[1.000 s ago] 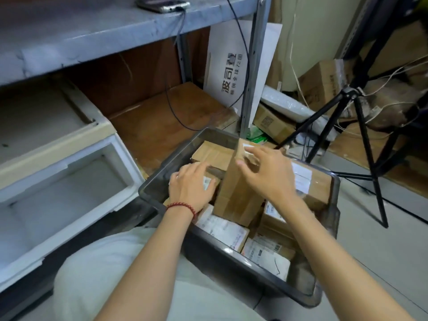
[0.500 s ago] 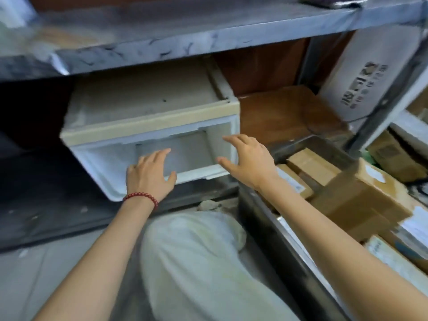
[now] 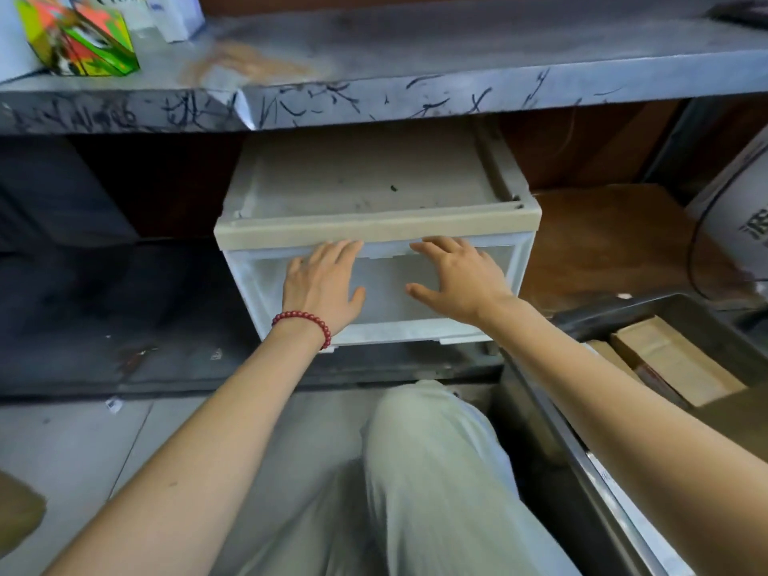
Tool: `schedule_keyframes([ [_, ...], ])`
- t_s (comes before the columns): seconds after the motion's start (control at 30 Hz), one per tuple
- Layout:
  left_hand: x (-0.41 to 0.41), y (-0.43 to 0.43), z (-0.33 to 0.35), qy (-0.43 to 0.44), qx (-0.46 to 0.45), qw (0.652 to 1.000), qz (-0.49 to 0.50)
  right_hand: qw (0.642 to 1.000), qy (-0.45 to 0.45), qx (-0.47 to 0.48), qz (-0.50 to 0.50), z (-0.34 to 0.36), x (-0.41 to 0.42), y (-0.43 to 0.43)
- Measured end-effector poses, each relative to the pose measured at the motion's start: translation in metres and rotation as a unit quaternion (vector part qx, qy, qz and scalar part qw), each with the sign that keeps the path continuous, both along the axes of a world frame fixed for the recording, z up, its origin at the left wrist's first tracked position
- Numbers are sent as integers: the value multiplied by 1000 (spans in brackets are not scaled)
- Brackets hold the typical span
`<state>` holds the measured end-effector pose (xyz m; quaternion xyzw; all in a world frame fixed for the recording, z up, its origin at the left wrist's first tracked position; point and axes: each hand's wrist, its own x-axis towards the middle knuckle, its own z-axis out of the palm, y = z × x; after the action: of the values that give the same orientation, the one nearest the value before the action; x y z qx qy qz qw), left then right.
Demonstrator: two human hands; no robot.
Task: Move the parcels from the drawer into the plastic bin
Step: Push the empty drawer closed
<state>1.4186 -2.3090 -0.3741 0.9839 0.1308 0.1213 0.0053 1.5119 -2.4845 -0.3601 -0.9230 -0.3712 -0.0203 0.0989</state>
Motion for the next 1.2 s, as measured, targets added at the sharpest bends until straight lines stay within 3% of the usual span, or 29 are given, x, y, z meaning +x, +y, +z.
schedule_keyframes([
  [0.47,18,7,-14,-32,-18,999,-11,997,-70,5,-36,-17,15,20],
  [0.63,20,10,-15,-52,-1,999,-2,987,-145,30,-57,-22,21,24],
  [0.83,24,10,-10,-121,-86,989,14,980,-183,66,-39,-19,26,25],
  [1.07,15,11,-9,-93,-85,992,16,980,-166,110,-14,-22,12,12],
  [1.2,-1,8,-9,-54,-87,995,15,989,-104,102,3,-24,-4,-3],
])
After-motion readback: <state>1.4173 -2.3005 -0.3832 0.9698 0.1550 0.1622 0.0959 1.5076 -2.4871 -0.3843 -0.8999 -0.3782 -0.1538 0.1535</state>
